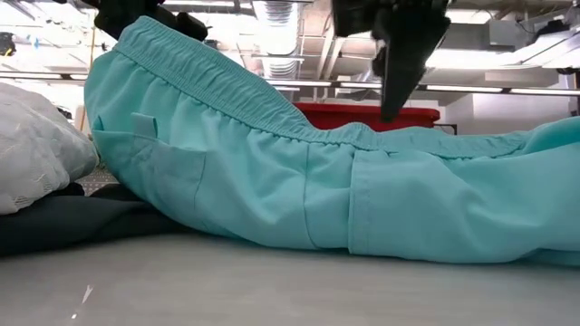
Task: Fold Laundry from Bin
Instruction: Fold the blue shorts
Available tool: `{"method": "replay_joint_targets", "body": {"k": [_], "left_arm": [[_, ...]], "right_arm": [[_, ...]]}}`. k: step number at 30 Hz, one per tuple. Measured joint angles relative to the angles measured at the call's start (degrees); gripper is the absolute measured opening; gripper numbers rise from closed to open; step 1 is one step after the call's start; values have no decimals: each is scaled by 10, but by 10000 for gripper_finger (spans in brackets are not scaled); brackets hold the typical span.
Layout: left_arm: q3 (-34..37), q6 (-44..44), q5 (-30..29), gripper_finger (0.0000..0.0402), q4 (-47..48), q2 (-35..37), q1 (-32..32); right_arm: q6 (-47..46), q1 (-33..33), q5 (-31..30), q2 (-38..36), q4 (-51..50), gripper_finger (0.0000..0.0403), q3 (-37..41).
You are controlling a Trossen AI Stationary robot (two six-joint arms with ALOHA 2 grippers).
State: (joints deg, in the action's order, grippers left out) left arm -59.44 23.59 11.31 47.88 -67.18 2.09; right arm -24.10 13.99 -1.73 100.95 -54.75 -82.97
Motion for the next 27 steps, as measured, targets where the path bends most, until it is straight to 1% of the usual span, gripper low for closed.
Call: {"method": "replay_joint_targets", "body": {"k": [3, 5, 9, 12, 17, 18, 21, 23, 25, 27], "left_arm": [[0, -1, -3, 0, 10, 2, 3], [0, 8, -16, 0, 18, 6, 8], [0, 27, -57, 0, 20, 13, 20], [0, 31, -75, 0, 21, 17, 24], [0, 32, -76, 0, 25, 18, 25], [0, 32, -76, 0, 25, 18, 25], [0, 42, -76, 0, 25, 18, 25], [0, 53, -77, 0, 25, 18, 25], [0, 58, -77, 0, 24, 18, 25], [0, 62, -77, 0, 25, 18, 25]], "right_arm": [[19, -9, 50, 24, 15, 253, 0], [21, -10, 66, 35, 25, 253, 0], [20, -3, 77, 44, 54, 253, 0], [16, 3, 77, 44, 71, 249, 0], [-12, 19, 67, 43, 75, 241, 0], [-13, 23, 58, 43, 75, 240, 0], [-23, 30, -12, 39, 70, 240, 0], [-25, 24, -52, 31, 66, 239, 0], [-35, 14, -69, 26, 59, 239, 0], [-40, 7, -66, 32, 38, 239, 0]]}}
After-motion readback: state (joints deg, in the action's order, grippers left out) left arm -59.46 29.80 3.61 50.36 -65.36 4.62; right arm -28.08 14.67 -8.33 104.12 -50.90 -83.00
